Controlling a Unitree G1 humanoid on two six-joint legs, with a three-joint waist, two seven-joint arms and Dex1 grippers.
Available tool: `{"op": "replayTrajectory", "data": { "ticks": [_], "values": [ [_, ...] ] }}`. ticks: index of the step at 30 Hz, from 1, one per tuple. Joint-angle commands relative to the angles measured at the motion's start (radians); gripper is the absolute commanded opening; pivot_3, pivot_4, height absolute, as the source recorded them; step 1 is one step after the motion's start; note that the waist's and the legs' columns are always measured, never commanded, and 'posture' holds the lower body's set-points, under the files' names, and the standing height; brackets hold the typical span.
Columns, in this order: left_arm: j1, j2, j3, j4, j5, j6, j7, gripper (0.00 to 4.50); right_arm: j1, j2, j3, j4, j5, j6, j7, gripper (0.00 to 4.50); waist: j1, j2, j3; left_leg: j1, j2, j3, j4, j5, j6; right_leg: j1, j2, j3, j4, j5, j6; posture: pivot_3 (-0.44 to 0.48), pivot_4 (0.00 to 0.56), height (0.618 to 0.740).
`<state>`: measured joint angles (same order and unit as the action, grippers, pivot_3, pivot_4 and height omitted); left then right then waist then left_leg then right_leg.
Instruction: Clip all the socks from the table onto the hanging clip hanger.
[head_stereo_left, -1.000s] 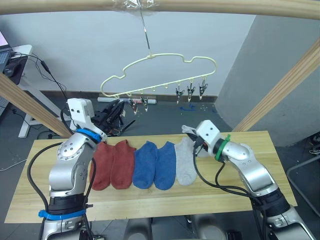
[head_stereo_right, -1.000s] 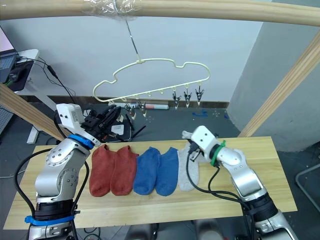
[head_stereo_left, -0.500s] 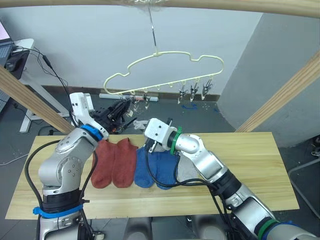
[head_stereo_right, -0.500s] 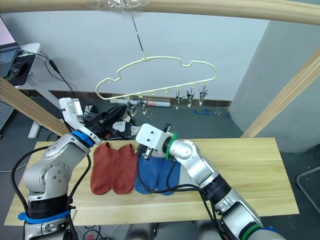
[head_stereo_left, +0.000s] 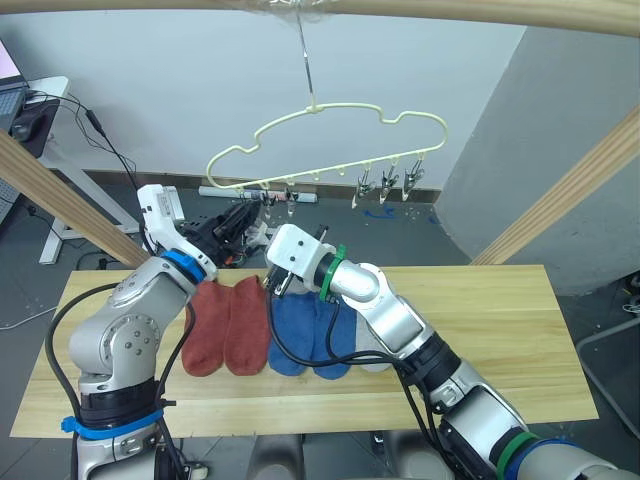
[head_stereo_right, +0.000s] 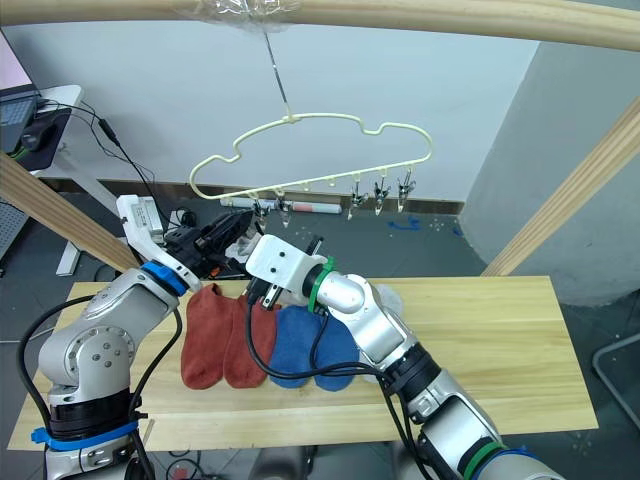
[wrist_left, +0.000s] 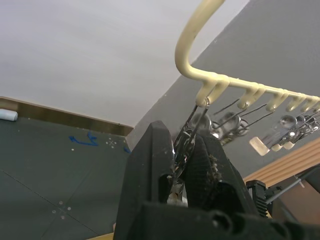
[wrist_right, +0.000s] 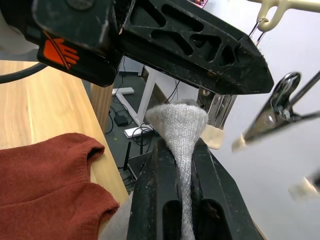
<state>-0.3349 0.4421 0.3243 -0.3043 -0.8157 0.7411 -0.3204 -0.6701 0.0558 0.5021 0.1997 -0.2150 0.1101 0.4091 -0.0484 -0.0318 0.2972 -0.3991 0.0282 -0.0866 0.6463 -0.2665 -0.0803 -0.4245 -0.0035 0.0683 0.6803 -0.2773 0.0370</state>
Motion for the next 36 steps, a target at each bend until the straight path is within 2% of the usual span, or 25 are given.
{"op": "replayTrajectory", "data": {
  "ticks": [1, 4, 13, 17, 23, 28, 33, 36],
  "values": [
    [0.015, -0.006, 0.011, -0.048, -0.033, 0.013, 0.006, 0.34, -0.009, 0.033, -0.002, -0.028, 0.001, -0.033, -0.013, 0.0, 0.001, 0.0, 0.0, 0.0, 0.0, 0.0, 0.0, 0.0, 0.0, 0.0, 0.0, 0.0, 0.0, 0.0, 0.0, 0.025, 0.276, 0.735],
    [0.021, -0.006, 0.01, -0.053, -0.044, 0.02, 0.012, 0.34, -0.013, 0.042, -0.002, -0.02, -0.001, -0.036, -0.014, 0.0, 0.001, 0.0, 0.0, 0.0, 0.0, 0.0, 0.0, 0.0, 0.0, 0.0, 0.0, 0.0, 0.0, 0.0, 0.0, 0.026, 0.276, 0.735],
    [0.037, 0.003, 0.029, -0.068, -0.09, 0.054, 0.028, 3.31, -0.024, 0.057, -0.008, 0.001, -0.001, -0.042, -0.013, 0.0, 0.003, 0.0, 0.0, 0.0, 0.0, -0.001, 0.0, 0.001, -0.001, 0.0, 0.0, -0.001, 0.0, 0.0, 0.0, 0.032, 0.277, 0.735],
    [0.051, 0.015, 0.04, -0.077, -0.098, 0.065, 0.026, 4.46, -0.022, 0.063, -0.011, 0.004, 0.002, -0.038, -0.012, 0.0, 0.003, 0.0, 0.0, 0.0, 0.0, -0.001, 0.0, 0.001, -0.001, 0.0, 0.0, -0.001, 0.0, 0.0, 0.0, 0.038, 0.279, 0.735],
    [0.078, 0.052, 0.041, -0.076, -0.054, 0.025, 0.007, 4.46, -0.01, 0.057, -0.01, -0.006, 0.005, -0.024, 0.003, 0.0, 0.006, 0.0, 0.0, 0.0, 0.0, -0.001, 0.0, 0.001, -0.001, 0.0, 0.0, -0.002, 0.001, 0.0, 0.0, 0.04, 0.28, 0.735],
    [0.151, 0.075, 0.018, -0.133, 0.017, -0.045, -0.028, 4.46, 0.036, 0.007, -0.013, -0.091, 0.013, 0.031, 0.052, 0.0, 0.009, 0.0, 0.0, 0.0, 0.0, -0.001, 0.0, 0.001, -0.002, 0.0, 0.0, -0.002, 0.0, 0.0, -0.001, 0.034, 0.28, 0.735],
    [0.199, 0.086, 0.051, -0.151, 0.022, -0.057, -0.031, 4.46, 0.112, -0.1, -0.031, -0.267, 0.031, 0.137, 0.14, 0.0, 0.017, 0.0, 0.0, -0.001, 0.0, -0.001, 0.0, 0.001, -0.002, 0.0, -0.001, -0.002, 0.0, 0.0, -0.001, 0.035, 0.285, 0.735],
    [0.199, 0.095, 0.054, -0.146, 0.043, -0.072, -0.031, 4.46, 0.16, -0.198, -0.086, -0.461, 0.081, 0.274, 0.222, 0.0, 0.02, 0.0, 0.0, -0.001, 0.0, -0.003, 0.0, 0.001, -0.001, 0.0, 0.0, -0.003, 0.0, 0.0, 0.0, 0.031, 0.293, 0.735]
  ]
}}
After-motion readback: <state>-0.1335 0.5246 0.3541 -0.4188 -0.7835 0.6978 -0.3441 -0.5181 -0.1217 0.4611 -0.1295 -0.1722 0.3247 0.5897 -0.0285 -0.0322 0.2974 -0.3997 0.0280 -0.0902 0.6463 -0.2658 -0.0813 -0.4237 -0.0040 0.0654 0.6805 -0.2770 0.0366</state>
